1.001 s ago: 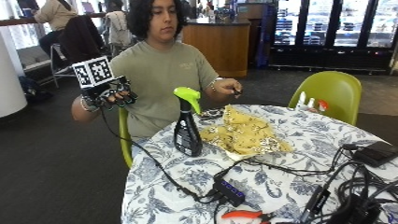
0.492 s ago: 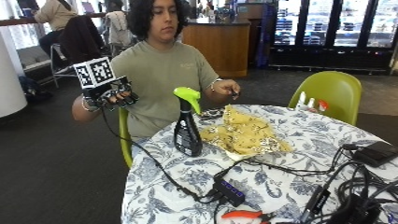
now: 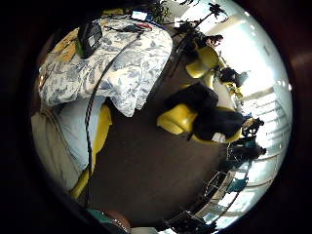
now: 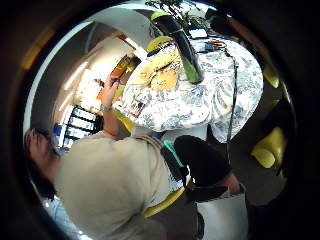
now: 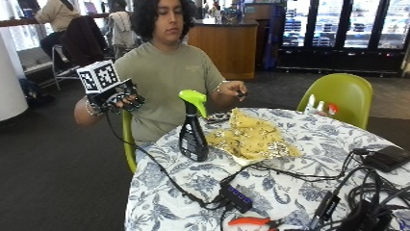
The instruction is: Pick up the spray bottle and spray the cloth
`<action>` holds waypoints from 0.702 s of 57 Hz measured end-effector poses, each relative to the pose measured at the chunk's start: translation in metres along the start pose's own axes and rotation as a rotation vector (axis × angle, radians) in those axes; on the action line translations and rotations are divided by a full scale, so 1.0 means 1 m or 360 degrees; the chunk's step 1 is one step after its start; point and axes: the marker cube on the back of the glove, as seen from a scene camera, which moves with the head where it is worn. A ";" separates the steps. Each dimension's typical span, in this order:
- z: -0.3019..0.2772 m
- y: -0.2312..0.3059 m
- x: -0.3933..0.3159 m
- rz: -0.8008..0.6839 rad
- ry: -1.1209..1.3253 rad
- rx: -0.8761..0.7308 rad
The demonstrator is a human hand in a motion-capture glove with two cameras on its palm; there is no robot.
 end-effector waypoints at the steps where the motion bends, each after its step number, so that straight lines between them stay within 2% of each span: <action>1: 0.001 -0.001 -0.001 -0.0004 -0.0010 -0.0008; 17: 0.048 -0.002 -0.014 -0.0021 -0.0229 -0.0093; 31: 0.064 -0.010 -0.021 0.0075 -0.0644 0.0034; 40: 0.071 -0.045 -0.016 0.0110 -0.0840 0.0168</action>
